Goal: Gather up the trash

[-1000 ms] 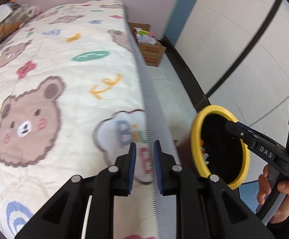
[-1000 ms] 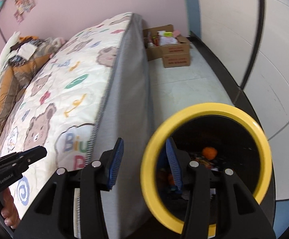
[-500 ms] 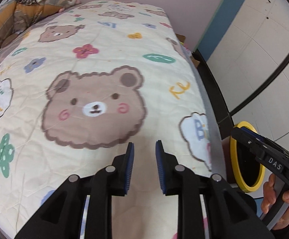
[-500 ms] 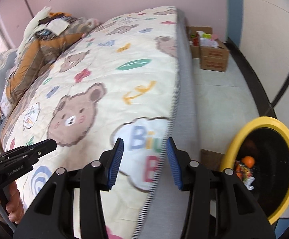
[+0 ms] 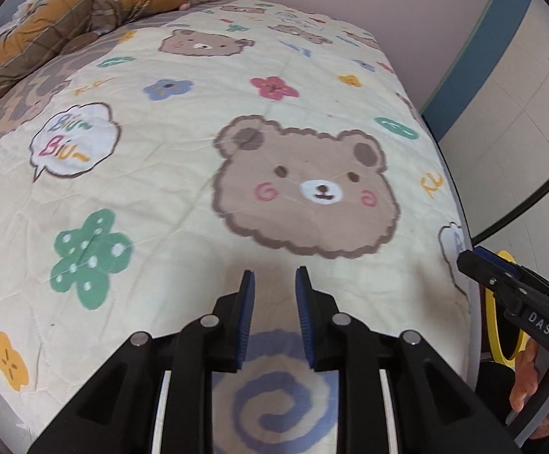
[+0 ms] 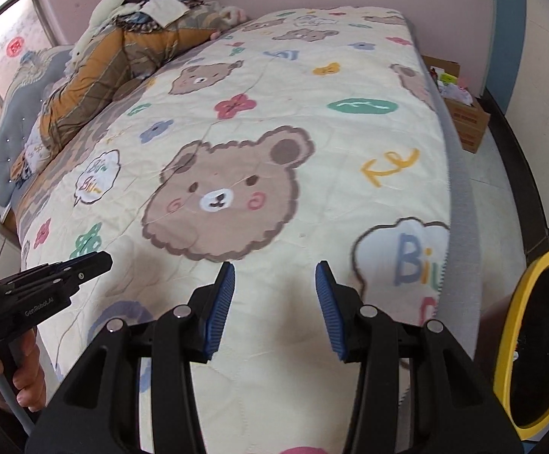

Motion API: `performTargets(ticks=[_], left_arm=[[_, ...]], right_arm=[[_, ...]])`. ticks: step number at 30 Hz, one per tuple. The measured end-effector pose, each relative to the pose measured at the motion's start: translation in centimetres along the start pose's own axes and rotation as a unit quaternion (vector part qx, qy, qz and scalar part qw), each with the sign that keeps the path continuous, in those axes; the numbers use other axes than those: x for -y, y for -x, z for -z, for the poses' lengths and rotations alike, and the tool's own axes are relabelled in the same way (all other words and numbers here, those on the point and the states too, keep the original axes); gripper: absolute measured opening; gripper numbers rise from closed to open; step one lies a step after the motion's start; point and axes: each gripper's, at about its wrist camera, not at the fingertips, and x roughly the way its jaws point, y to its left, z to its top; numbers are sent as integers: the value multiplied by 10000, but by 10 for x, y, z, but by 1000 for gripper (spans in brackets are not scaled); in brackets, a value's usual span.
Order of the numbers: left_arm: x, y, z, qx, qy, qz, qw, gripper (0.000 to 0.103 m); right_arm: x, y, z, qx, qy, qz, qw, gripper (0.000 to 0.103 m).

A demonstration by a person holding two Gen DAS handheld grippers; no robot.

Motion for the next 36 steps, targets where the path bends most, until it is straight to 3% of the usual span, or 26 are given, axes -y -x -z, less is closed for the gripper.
performTargets(ticks=[3, 5, 9, 13, 16, 19, 24, 28, 36], left_arm=[[-15, 5, 10, 185, 47, -124, 9997, 23], [-20, 5, 15, 254, 105, -103, 9996, 29], [-25, 11, 24, 557, 99, -262, 9981, 50], [-28, 24, 32, 1052, 76, -330, 9939, 68], [-29, 35, 37, 1302, 123, -322, 9909, 74], [-27, 52, 43, 1669, 200, -309, 9853, 82], [-15, 80, 51, 2160, 53, -438, 9754, 87], [1, 105, 64, 2680, -218, -583, 9614, 94], [21, 141, 84, 3191, -205, -392, 9467, 95]], right_arm=[[-16, -4, 5, -5, 127, -79, 9999, 53], [-21, -7, 8, 37, 173, -35, 9998, 54], [-23, -7, 13, 199, 130, 7, 9997, 67], [-25, 6, 17, 617, 126, 162, 9979, 85], [-24, 23, 19, 1025, 92, 313, 9942, 92], [-25, 38, 23, 1336, 94, 438, 9900, 92], [-28, 63, 31, 1835, 92, 795, 9798, 94], [-31, 81, 42, 2176, 133, 1066, 9701, 95], [-31, 114, 64, 2950, 3, 1462, 9443, 95]])
